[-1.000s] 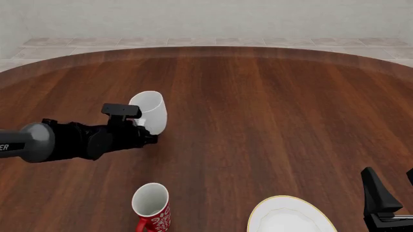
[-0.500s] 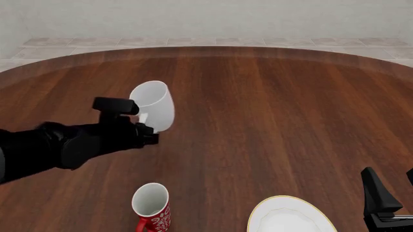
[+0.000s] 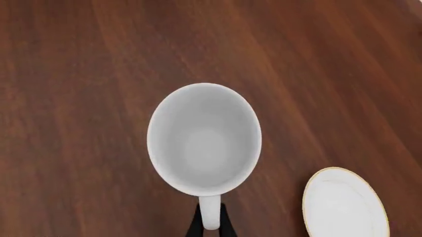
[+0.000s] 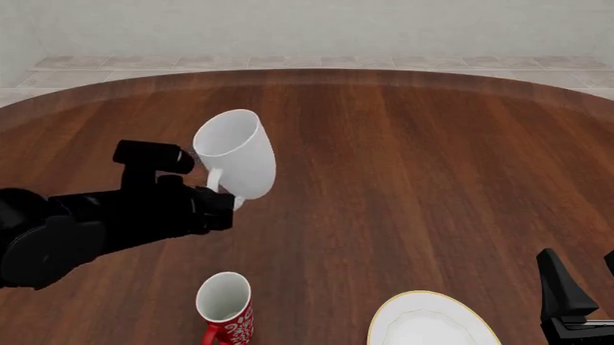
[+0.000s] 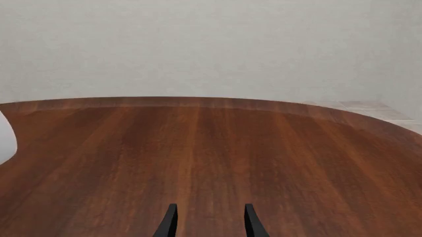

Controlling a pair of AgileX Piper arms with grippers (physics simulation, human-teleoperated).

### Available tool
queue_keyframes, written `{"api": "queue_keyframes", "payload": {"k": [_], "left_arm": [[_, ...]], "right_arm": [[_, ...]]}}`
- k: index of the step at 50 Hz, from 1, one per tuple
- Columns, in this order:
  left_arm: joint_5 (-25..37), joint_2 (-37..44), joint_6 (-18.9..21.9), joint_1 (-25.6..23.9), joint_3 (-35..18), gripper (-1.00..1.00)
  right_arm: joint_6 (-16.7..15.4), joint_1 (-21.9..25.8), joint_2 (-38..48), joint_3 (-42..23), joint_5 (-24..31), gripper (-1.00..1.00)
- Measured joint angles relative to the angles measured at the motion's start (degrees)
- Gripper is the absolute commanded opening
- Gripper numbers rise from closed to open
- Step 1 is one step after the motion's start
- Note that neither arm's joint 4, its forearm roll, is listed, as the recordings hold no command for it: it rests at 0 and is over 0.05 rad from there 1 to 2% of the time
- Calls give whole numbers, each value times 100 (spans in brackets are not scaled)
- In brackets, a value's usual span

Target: Put the white mug on the plate.

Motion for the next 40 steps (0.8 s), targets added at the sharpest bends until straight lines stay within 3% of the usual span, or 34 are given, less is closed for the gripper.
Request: {"api": "queue_keyframes", "payload": {"k": [18, 40], "left_arm": [[511, -585, -276, -623, -36, -100], [608, -660, -380, -1528, -49, -100]], "right_arm": [[-1, 0, 0, 0, 0, 100], [0, 0, 0, 0, 0, 100]]}}
